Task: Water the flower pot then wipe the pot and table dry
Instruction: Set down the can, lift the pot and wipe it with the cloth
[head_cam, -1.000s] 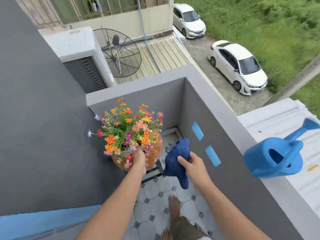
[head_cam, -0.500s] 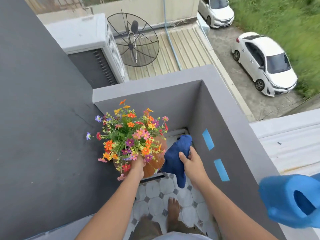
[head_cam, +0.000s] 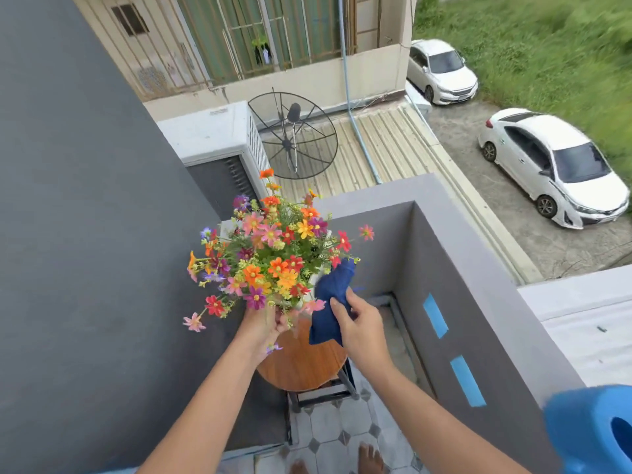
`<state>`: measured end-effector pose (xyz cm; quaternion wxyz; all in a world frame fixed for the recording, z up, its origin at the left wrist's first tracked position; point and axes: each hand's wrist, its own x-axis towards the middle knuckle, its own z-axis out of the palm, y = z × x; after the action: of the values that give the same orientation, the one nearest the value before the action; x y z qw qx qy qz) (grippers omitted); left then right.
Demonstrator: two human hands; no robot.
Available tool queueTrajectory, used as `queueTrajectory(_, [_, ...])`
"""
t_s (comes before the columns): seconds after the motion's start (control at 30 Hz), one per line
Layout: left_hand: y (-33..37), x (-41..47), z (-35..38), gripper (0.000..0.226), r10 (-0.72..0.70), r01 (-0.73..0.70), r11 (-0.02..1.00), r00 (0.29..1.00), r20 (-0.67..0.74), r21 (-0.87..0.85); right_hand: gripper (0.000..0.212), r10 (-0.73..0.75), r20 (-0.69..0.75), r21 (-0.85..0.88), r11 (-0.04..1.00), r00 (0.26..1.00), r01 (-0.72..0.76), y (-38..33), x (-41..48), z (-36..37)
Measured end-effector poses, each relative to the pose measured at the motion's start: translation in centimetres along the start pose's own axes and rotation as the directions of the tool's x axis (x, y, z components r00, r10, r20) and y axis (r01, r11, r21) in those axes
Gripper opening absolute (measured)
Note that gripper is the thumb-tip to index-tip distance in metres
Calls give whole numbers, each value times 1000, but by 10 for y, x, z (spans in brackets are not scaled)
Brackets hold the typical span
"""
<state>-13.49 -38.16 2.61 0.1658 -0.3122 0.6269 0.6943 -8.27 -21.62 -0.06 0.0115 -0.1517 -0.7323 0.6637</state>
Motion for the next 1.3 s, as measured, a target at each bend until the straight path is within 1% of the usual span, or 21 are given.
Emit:
queueTrajectory(0.07, [15, -10, 2, 24, -2, 7, 997, 998, 62, -78, 5, -152, -38, -57, 987, 988, 149, -19, -6, 14])
queueTrajectory(0.13, [32, -25, 7, 21, 20, -6, 994, 991, 131, -107, 7, -276, -86, -111, 957, 957, 266, -40, -5, 18])
queueTrajectory(0.17, [40, -34, 9, 21, 48, -30, 993, 985, 164, -115, 4, -328, -102, -129, 940, 939, 315, -50, -1, 18])
queueTrajectory(0.2, [45, -40, 10, 19, 73, -49, 991, 978, 196, -125, 6, -375, -124, -150, 922, 919, 356, -60, 6, 17])
queueTrajectory(0.27, [51, -48, 10, 18, 76, -40, 988, 966, 249, -147, 10, -428, -174, -173, 900, 887, 401, -82, 27, 8])
queueTrajectory(0.3, [54, -50, 9, 22, 67, -31, 990, 963, 261, -141, 8, -435, -193, -171, 897, 879, 407, -93, 39, 2])
queueTrajectory(0.37, [59, -55, 7, 26, 59, -27, 993, 959, 277, -118, 10, -393, -225, -167, 917, 892, 362, -112, 63, -10])
queueTrajectory(0.47, [66, -66, 10, 24, 119, -87, 990, 938, 327, -112, 28, -315, -247, -184, 944, 916, 275, -127, 86, -23])
queueTrajectory(0.5, [68, -70, 10, 26, 133, -103, 989, 938, 321, -110, 28, -305, -255, -172, 948, 918, 267, -131, 85, -24])
queueTrajectory(0.53, [69, -72, 12, 28, 143, -114, 987, 940, 310, -110, 22, -302, -263, -147, 951, 916, 271, -135, 80, -22])
queueTrajectory(0.6, [75, -76, 17, 29, 154, -122, 985, 945, 289, -126, 14, -335, -268, -109, 942, 903, 317, -140, 63, -14])
queueTrajectory(0.7, [86, -75, 24, 28, 134, -109, 987, 959, 251, -114, 12, -440, -250, -114, 898, 863, 425, -139, 36, 3])
queueTrajectory(0.77, [94, -74, 26, 32, 135, -113, 988, 964, 229, -103, 13, -486, -221, -105, 874, 846, 474, -131, 20, 10])
queueTrajectory(0.87, [100, -73, 27, 21, 183, -144, 973, 957, 223, -180, 11, -525, -185, -120, 851, 831, 511, -105, 2, 17])
queueTrajectory(0.93, [99, -69, 24, 25, 165, -125, 974, 963, 212, -188, 6, -477, -207, -124, 879, 854, 461, -85, 1, 17])
queueTrajectory(1.03, [91, -62, 18, 33, 154, -95, 961, 963, 220, -258, 19, -321, -247, -102, 947, 914, 305, -72, 14, 13])
queueTrajectory(1.13, [89, -59, 15, 34, 153, -100, 962, 969, 195, -255, 27, -215, -231, -92, 976, 949, 199, -77, 29, 10])
queueTrajectory(1.17, [92, -62, 17, 33, 158, -107, 963, 967, 199, -248, 26, -204, -225, -80, 978, 953, 191, -82, 31, 9])
queueTrajectory(1.2, [93, -62, 19, 30, 168, -129, 971, 967, 191, -201, 26, -210, -219, -64, 978, 953, 201, -88, 31, 9])
queueTrajectory(1.27, [92, -60, 23, 28, 179, -164, 980, 974, 141, -116, 26, -258, -219, -3, 964, 941, 264, -110, 27, 11])
queueTrajectory(1.3, [90, -59, 24, 29, 171, -159, 983, 976, 138, -92, 30, -289, -229, 39, 952, 930, 305, -122, 25, 12])
